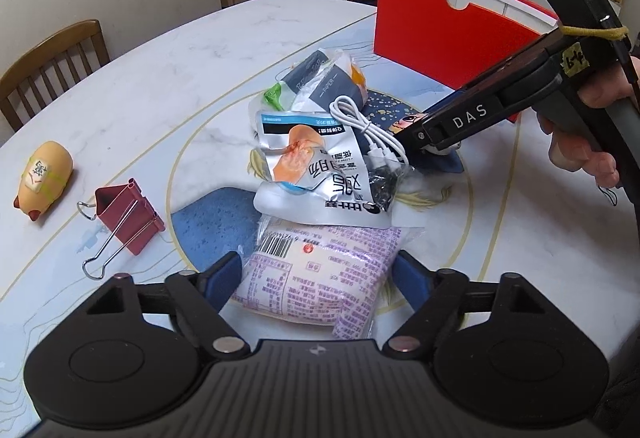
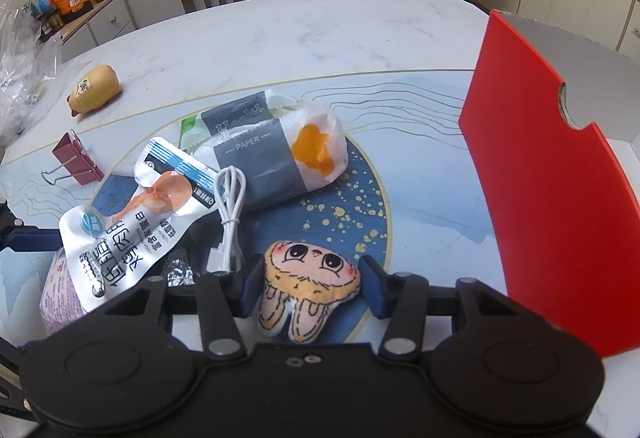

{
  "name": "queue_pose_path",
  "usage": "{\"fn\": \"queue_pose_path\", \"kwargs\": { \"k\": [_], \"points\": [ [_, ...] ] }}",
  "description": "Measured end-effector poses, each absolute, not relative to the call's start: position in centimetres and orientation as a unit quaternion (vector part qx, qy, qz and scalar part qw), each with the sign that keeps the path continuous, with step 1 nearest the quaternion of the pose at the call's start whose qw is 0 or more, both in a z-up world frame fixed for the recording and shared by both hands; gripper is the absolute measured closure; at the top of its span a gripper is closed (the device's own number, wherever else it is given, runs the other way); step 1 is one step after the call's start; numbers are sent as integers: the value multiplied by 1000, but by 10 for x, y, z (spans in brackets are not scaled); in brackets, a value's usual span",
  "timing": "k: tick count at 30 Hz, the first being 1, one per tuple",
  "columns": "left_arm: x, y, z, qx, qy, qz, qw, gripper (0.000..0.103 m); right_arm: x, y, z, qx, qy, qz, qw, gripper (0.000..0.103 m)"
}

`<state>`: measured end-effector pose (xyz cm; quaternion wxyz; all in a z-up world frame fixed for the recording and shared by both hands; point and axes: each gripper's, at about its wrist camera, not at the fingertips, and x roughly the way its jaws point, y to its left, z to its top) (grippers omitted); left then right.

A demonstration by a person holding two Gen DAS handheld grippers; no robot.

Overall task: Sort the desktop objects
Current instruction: 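Grasp the purple-printed bread bag with left tool while right tool grasps bunny plush, then carry the bread bag and bunny plush with both tools into the shoebox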

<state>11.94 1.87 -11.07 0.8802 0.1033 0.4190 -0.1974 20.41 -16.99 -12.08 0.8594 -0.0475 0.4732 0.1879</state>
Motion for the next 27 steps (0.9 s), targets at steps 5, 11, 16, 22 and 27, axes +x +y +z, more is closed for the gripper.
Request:
{"fn": "queue_pose_path", "kwargs": {
  "k": [5,11,16,22,27],
  "points": [
    [115,16,-105,98,417,-191,883,39,198,-177,-117,-44,469,185,862,54],
    [107,18,-98,76,422,-178,886,41,189,-186,-110,-36,465,185,865,54],
    [96,19,-84,59,414,-171,892,41,178,-196,-99,-28,455,188,870,54],
    [85,15,-69,52,406,-165,897,41,165,-205,-85,-20,447,194,873,54],
    [77,10,-58,50,401,-163,900,41,154,-211,-75,-20,441,201,874,54]
  ]
}}
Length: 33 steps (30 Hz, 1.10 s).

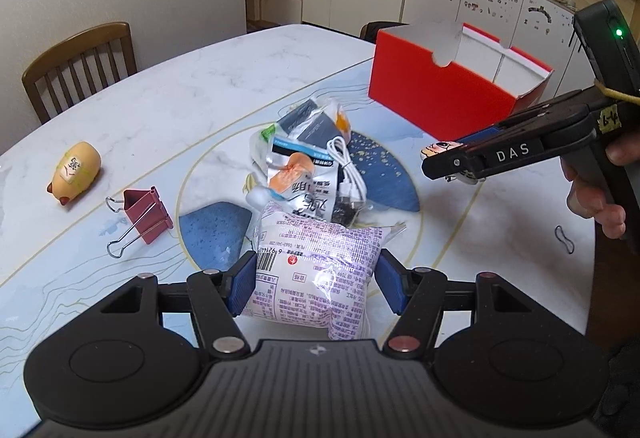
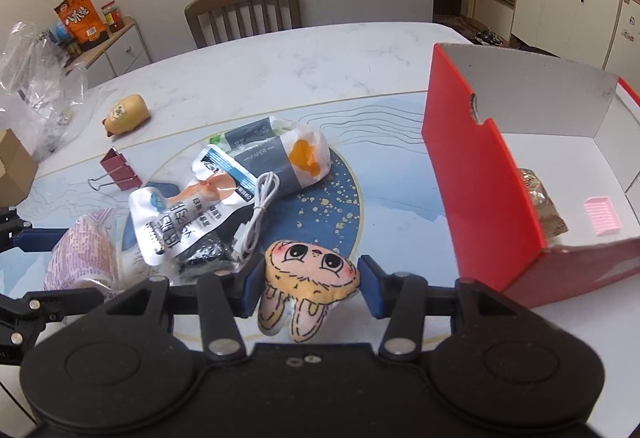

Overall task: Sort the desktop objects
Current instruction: 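Carry the bread bag and bunny plush with both tools into the shoebox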

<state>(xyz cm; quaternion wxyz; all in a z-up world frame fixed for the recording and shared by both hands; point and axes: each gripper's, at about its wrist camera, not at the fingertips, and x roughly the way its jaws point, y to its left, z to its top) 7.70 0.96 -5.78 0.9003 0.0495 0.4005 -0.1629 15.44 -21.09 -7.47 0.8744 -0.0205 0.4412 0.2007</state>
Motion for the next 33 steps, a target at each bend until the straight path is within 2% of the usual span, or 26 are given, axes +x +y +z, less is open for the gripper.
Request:
{"fn": "queue_pose_path", "kwargs": {
  "k": [15,33],
  "points": [
    [76,-31,-18,39,391,-164,905,41,133,-245,-25,-11,420,200,885,54],
    [113,-126,21,42,355,-199,912,41,139,-329,8,14,395,167,903,54]
  ]
}}
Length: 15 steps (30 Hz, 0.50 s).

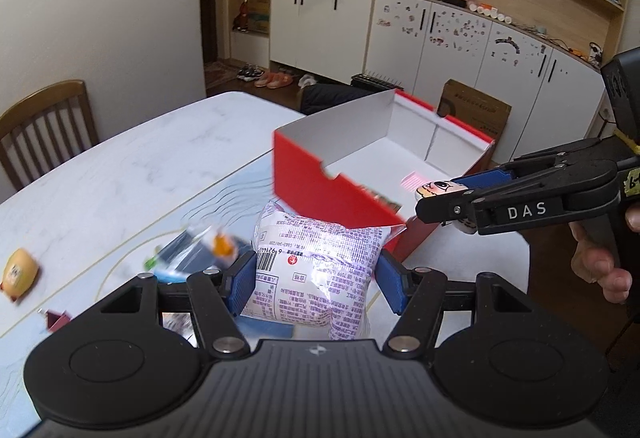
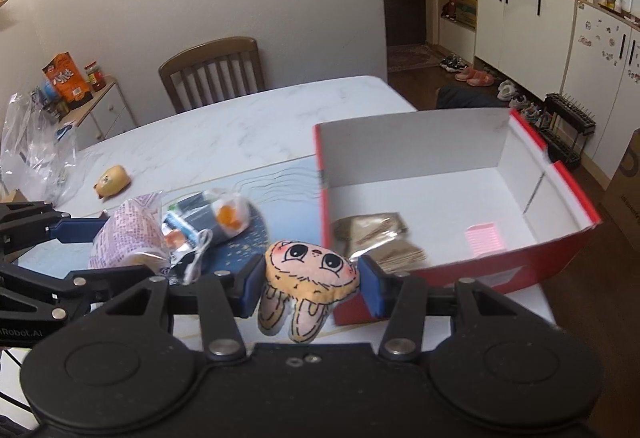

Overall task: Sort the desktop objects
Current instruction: 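Carry the bread bag and bunny plush with both tools into the shoebox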

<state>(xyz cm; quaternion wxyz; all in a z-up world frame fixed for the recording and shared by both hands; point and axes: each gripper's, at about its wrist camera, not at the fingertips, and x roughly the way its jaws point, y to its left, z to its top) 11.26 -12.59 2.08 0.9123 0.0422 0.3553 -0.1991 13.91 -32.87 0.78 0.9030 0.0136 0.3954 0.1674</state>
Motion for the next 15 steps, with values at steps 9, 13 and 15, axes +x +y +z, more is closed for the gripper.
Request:
{"fn": "queue_pose_path", "kwargs": {
  "k": [9,13,15],
  "points": [
    [141,-176,24,49,350,-215,910,41,158,-369,8,16,390,159,907,54],
    [154,-194,24,54,350,-218,910,41,169,-384,6,10,388,157,908,54],
    [162,-202,23,57,351,-218,909,41,174,-392,6,7,387,155,909,54]
  ]
}}
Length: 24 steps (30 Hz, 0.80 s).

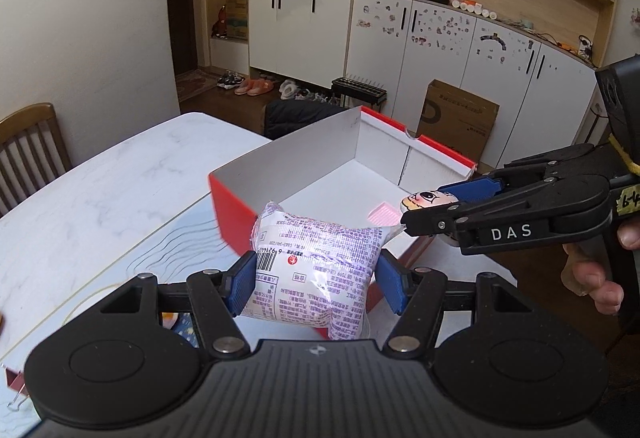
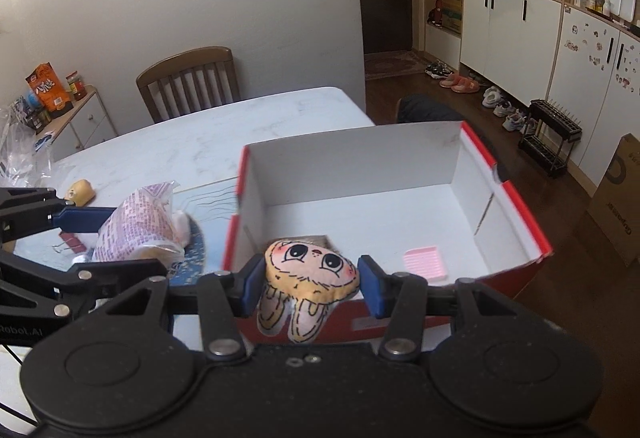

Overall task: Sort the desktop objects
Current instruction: 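Carry the bread bag and bunny plush with both tools into the shoebox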

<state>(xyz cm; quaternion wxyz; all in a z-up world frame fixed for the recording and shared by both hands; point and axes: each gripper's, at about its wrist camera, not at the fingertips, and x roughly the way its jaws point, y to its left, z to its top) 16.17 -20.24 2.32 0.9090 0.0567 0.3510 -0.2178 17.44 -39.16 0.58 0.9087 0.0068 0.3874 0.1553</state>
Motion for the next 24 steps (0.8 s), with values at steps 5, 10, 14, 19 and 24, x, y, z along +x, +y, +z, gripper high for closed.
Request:
{"fn": "queue_pose_path", "kwargs": {
  "k": [5,10,14,19,24],
  "points": [
    [182,-222,22,64,351,-220,908,41,188,-408,4,-5,384,152,911,54],
    [204,-241,21,77,351,-224,906,41,207,-425,1,-14,384,146,912,54],
    [223,-253,18,88,356,-227,902,41,222,-435,-5,-21,390,143,909,54],
    [250,-268,13,106,365,-225,897,41,239,-442,-14,-29,399,142,906,54],
    [275,-283,5,131,371,-225,891,40,254,-444,-26,-41,409,141,901,54]
  ]
}}
